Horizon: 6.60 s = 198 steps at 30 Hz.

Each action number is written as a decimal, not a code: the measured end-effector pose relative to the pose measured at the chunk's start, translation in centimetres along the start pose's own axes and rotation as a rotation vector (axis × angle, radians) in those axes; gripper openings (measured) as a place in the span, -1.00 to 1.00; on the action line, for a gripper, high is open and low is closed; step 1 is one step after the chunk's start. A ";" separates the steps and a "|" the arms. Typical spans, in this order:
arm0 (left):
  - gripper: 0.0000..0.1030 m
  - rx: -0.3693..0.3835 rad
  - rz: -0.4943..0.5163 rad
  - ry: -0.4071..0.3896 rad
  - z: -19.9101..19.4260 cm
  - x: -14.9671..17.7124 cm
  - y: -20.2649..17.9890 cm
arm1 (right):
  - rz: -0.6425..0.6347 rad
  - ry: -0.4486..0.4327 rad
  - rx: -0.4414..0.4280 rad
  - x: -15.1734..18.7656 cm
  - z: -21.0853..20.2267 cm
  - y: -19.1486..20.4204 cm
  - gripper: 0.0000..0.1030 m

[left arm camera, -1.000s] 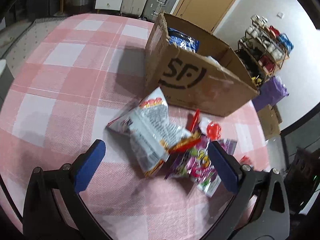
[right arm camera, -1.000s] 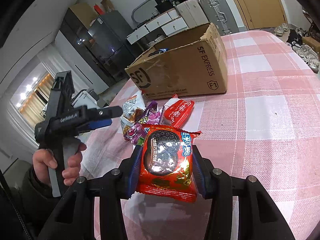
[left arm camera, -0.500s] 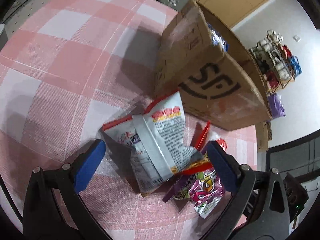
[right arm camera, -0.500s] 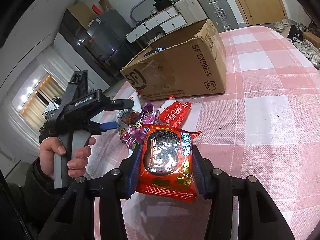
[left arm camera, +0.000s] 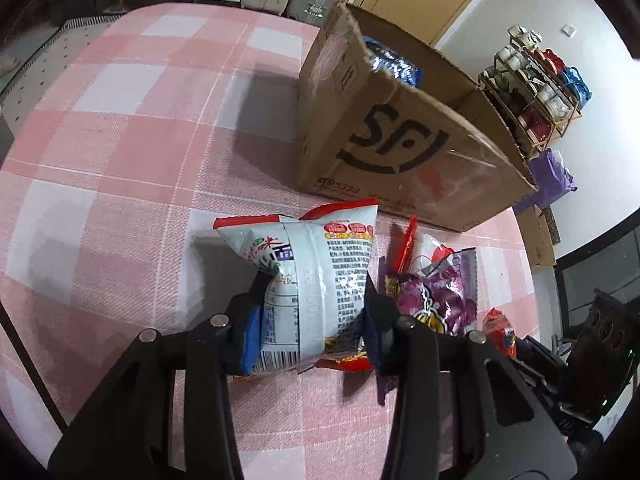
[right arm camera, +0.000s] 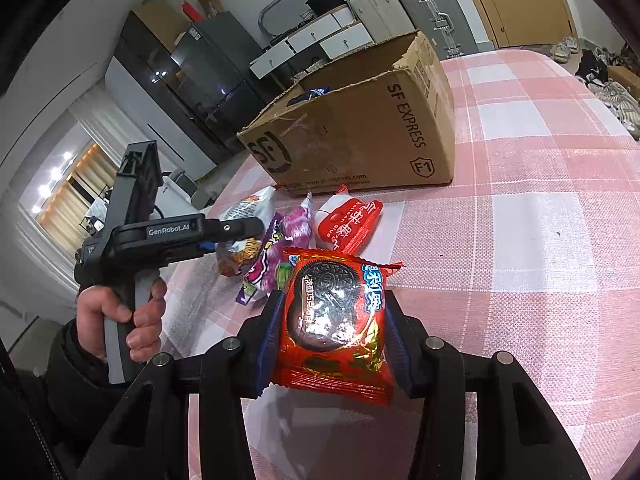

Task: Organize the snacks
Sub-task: 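Grasp the white chip bag with the left gripper while the right gripper holds the red packet, then carry both packets over the box and open both grippers to drop them, then withdraw both grippers from the box back toward the remaining snacks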

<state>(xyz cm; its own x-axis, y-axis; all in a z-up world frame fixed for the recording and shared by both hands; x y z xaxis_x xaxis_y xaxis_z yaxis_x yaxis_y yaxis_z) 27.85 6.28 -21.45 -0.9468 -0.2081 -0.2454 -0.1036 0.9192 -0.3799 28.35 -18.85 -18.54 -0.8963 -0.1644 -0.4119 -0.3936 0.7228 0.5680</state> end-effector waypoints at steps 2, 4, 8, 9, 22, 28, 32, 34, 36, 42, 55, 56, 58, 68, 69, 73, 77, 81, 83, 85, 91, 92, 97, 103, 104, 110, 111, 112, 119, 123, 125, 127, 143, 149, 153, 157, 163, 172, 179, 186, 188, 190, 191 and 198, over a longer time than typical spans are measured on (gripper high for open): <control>-0.27 -0.008 0.016 -0.008 -0.4 0.5 -0.1 | -0.003 0.001 0.005 0.0 -0.1 0.3 -0.08; -0.27 -0.006 0.025 -0.017 -0.9 0.7 -0.4 | -0.009 0.002 0.012 0.0 -0.2 0.6 -0.08; -0.27 0.002 0.032 -0.028 -2.1 1.8 0.0 | -0.016 -0.003 0.023 -0.2 -0.4 0.9 -0.08; -0.27 0.004 0.033 -0.028 -2.4 2.1 0.1 | -0.016 -0.005 0.025 -0.2 -0.5 1.0 -0.08; -0.27 0.010 0.064 -0.070 -6.0 5.1 0.5 | -0.045 -0.026 0.060 0.3 -1.1 3.0 -0.08; -0.26 0.017 0.092 -0.110 -8.7 6.9 0.3 | -0.058 -0.052 0.071 0.8 -2.0 4.3 -0.08; -0.26 0.014 0.123 -0.137 -10.6 8.3 -0.4 | -0.076 -0.083 0.081 1.2 -3.2 5.6 -0.08; -0.26 0.017 0.131 -0.148 -11.3 8.9 -0.7 | -0.082 -0.100 0.081 1.4 -3.8 6.1 -0.08; -0.26 0.023 0.141 -0.160 -12.2 9.7 -0.9 | -0.089 -0.116 0.083 1.7 -4.4 6.8 -0.08; -0.26 0.001 0.170 -0.201 -14.6 11.0 -1.4 | -0.106 -0.156 0.087 2.4 -6.2 8.5 -0.08; -0.26 -0.001 0.213 -0.270 -19.4 9.8 -3.2 | -0.138 -0.231 0.103 1.1 -9.8 10.4 -0.08; -0.26 0.002 0.217 -0.274 -19.6 9.5 -3.4 | -0.140 -0.236 0.103 0.9 -10.1 10.5 -0.08; -0.26 0.009 0.221 -0.276 -20.0 8.6 -3.7 | -0.144 -0.245 0.104 0.2 -10.4 10.6 -0.08; -0.26 0.026 0.200 -0.297 -21.2 2.6 -5.0 | -0.127 -0.270 0.137 -5.5 -12.1 9.9 -0.08; -0.26 0.026 0.202 -0.305 -21.6 1.8 -5.2 | -0.125 -0.271 0.147 -6.3 -12.4 9.7 -0.08; -0.26 0.026 0.215 -0.321 -22.4 -1.4 -6.8 | -0.131 -0.279 0.160 -8.9 -13.4 9.5 -0.08; -0.25 0.052 0.205 -0.292 -22.0 -4.5 -8.3 | -0.140 -0.302 0.162 -11.6 -14.6 9.7 -0.08; -0.25 0.058 0.215 -0.286 -21.3 -7.7 -10.3 | -0.151 -0.313 0.159 -13.9 -15.6 9.9 -0.08; -0.25 0.052 0.226 -0.282 -21.0 -9.3 -11.4 | -0.165 -0.313 0.171 -15.3 -15.8 10.1 -0.08; -0.25 0.048 0.229 -0.273 -20.4 -10.7 -12.2 | -0.167 -0.312 0.167 -16.5 -15.9 9.9 -0.08; -0.25 0.028 0.222 -0.242 -18.0 -14.4 -13.3 | -0.162 -0.298 0.158 -19.0 -14.7 9.0 -0.08; -0.25 0.025 0.221 -0.235 -17.4 -14.9 -13.4 | -0.160 -0.291 0.160 -19.2 -14.3 8.7 -0.08; -0.25 0.033 0.214 -0.182 -13.3 -17.6 -13.3 | -0.139 -0.245 0.164 -20.3 -11.6 6.9 -0.08; -0.25 0.056 0.222 -0.135 -8.7 -19.4 -13.2 | -0.108 -0.187 0.168 -20.7 -7.6 4.1 -0.08; -0.25 0.065 0.224 -0.128 -8.1 -19.6 -13.2 | -0.098 -0.177 0.167 -20.8 -7.0 3.5 -0.08; -0.25 0.071 0.235 -0.087 -4.2 -20.9 -13.1 | -0.072 -0.138 0.164 -21.2 -4.0 1.1 -0.08; -0.25 0.068 0.234 -0.077 -3.7 -21.2 -13.2 | -0.070 -0.133 0.164 -21.3 -3.7 0.8 -0.08; -0.25 0.060 0.234 -0.057 -3.0 -21.4 -13.2 | -0.067 -0.128 0.165 -21.4 -3.3 0.5 -0.08; 0.15 0.075 0.209 -0.036 -1.6 -22.2 -12.8 | -0.048 -0.200 0.132 -21.9 -3.2 -0.6 0.40; 0.43 0.061 0.208 -0.069 -2.8 -21.6 -12.3 | -0.048 -0.240 0.123 -21.9 -4.3 -0.5 0.41; 0.43 0.054 0.210 -0.077 -3.3 -21.2 -12.4 | -0.047 -0.252 0.120 -21.6 -4.8 -0.7 0.43; 0.43 0.056 0.208 -0.087 -3.9 -20.7 -12.4 | -0.044 -0.258 0.127 -21.2 -5.3 -0.8 0.45; 0.43 -0.036 0.203 -0.173 -10.2 -13.5 -11.1 | -0.053 -0.365 0.120 -16.2 -10.2 2.3 0.65; 0.55 -0.043 0.195 -0.194 -12.1 -10.6 -10.4 | -0.078 -0.376 0.126 -14.1 -10.8 3.7 0.84; 0.57 -0.043 0.204 -0.208 -13.3 -8.6 -10.4 | -0.089 -0.376 0.123 -12.8 -11.0 4.9 0.89; 0.58 -0.051 0.209 -0.226 -14.5 -6.8 -10.5 | -0.110 -0.388 0.108 -11.5 -11.4 6.2 0.91; 0.64 -0.076 0.216 -0.266 -16.4 -3.8 -10.2 | -0.130 -0.407 0.122 -9.2 -12.3 7.8 0.95; 0.74 -0.080 0.214 -0.291 -17.7 0.9 -9.4 | -0.128 -0.412 0.149 -5.5 -13.5 8.8 0.98; 0.97 -0.085 0.204 -0.285 -16.8 3.6 -8.8 | -0.119 -0.396 0.168 -3.0 -13.5 8.9 0.98; 0.97 -0.086 0.188 -0.226 -13.6 4.8 -8.0 | -0.089 -0.340 0.181 -0.8 -11.7 7.5 0.98; 0.97 -0.086 0.181 -0.200 -12.4 4.9 -7.8 | -0.084 -0.324 0.180 -0.4 -10.9 6.9 0.98; 0.97 -0.081 0.179 -0.175 -11.1 4.9 -7.8 | -0.081 -0.306 0.191 -0.1 -10.0 6.3 0.98; 0.97 -0.080 0.181 -0.164 -10.5 5.0 -7.8 | -0.080 -0.300 0.196 0.0 -9.7 6.1 0.98; 0.97 -0.090 0.184 -0.077 -5.4 4.1 -7.6 | -0.043 -0.268 0.169 0.0 -7.3 3.4 0.98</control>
<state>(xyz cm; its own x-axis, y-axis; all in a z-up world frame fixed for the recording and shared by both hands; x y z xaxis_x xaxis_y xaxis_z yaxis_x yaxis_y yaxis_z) 23.10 0.26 -14.72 -0.9267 -0.0560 -0.3715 0.0386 0.9694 -0.2424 25.58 -21.31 -11.43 -0.7849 -0.0304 -0.6189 -0.3699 0.8243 0.4286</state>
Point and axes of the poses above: each gripper's, at about its wrist camera, not at the fingertips, and z roughly the way its jaws point, y to its left, x to its underside, the point moved 3 cm from there along z, roughly the way its jaws point, and after that the axes turned 12 degrees about y, right-handed, at the moved point
